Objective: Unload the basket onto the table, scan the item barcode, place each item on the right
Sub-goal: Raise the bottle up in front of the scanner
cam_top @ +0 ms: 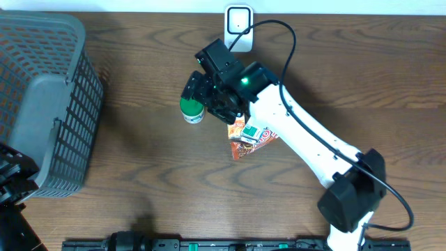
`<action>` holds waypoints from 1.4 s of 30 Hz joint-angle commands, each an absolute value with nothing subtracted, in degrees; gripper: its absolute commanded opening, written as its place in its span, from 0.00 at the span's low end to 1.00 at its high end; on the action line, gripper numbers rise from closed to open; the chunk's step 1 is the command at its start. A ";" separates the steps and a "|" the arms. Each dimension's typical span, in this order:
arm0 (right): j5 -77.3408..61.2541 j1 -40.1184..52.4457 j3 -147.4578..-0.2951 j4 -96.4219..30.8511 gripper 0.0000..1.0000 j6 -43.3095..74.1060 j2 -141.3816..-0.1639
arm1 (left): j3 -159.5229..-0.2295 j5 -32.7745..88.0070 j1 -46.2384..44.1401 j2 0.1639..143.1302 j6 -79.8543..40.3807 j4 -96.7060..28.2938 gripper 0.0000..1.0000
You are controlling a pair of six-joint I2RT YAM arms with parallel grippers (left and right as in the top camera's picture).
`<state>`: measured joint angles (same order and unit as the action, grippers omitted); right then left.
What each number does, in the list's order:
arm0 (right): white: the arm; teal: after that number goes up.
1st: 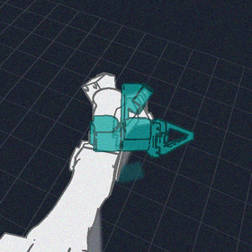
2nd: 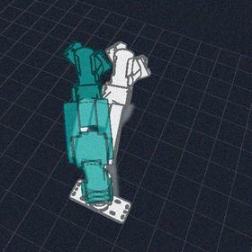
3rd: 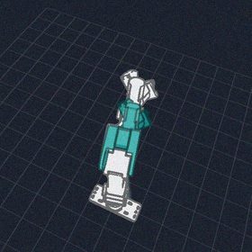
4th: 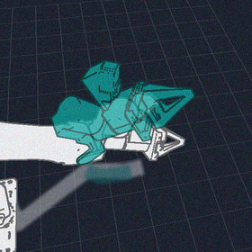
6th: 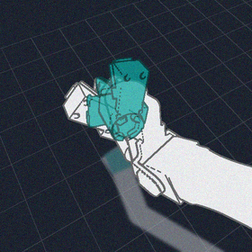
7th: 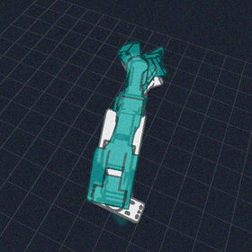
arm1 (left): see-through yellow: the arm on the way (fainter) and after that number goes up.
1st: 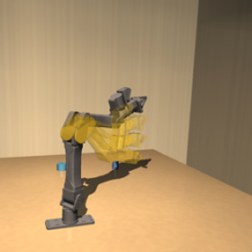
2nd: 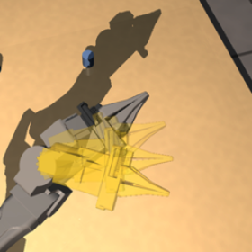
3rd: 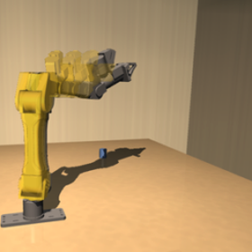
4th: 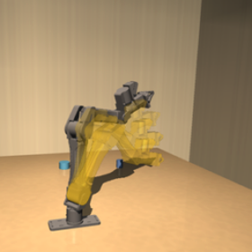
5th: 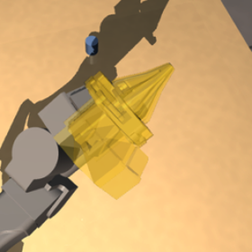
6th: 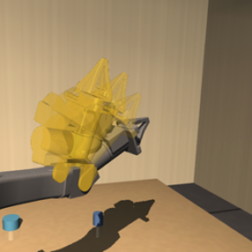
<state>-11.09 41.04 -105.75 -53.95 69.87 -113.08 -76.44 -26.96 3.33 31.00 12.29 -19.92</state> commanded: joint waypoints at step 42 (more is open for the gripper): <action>-11.90 39.75 -126.98 -58.04 0.94 88.25 -138.17 | -75.96 -27.05 3.44 30.96 13.02 -19.59 0.84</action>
<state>-12.08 39.66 -125.82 -58.35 87.11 -135.83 -76.42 -26.96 3.33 31.00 12.29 -19.90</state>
